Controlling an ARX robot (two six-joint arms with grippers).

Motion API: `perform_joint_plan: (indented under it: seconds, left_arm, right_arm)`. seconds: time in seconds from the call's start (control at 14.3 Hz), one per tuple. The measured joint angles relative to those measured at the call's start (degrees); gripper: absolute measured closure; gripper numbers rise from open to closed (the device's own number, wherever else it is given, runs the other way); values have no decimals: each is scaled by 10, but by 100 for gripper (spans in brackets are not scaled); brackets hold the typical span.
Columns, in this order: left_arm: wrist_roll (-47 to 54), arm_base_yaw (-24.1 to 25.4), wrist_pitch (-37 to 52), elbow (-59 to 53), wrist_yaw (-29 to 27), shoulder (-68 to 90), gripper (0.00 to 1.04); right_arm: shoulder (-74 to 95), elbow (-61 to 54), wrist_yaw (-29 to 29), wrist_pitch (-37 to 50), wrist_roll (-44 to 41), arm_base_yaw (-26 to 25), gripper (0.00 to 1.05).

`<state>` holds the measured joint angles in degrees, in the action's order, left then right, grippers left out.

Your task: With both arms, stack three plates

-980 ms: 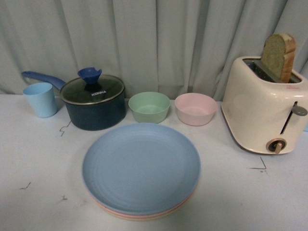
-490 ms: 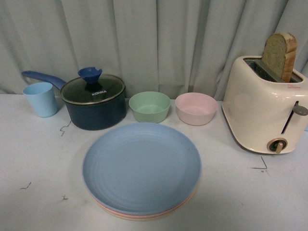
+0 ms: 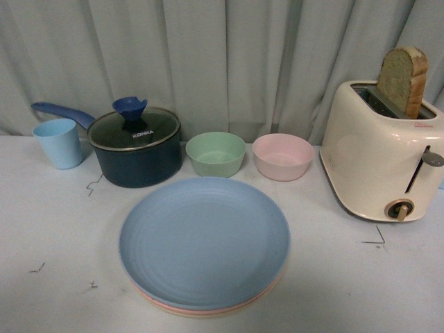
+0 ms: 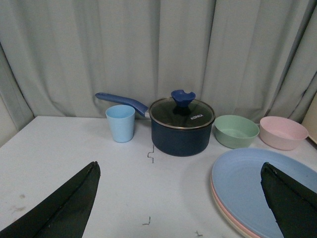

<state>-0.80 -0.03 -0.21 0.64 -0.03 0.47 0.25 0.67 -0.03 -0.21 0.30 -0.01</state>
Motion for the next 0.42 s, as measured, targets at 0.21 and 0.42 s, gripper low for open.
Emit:
perform_joint_plan:
  seconds: [0.21, 0.42]
  left_arm:
    - [0, 0, 0, 0, 0, 0, 7]
    - [0, 0, 0, 0, 0, 0, 7]
  right_arm:
    - [0, 0, 0, 0, 0, 0, 6]
    - [0, 0, 0, 0, 0, 0, 6]
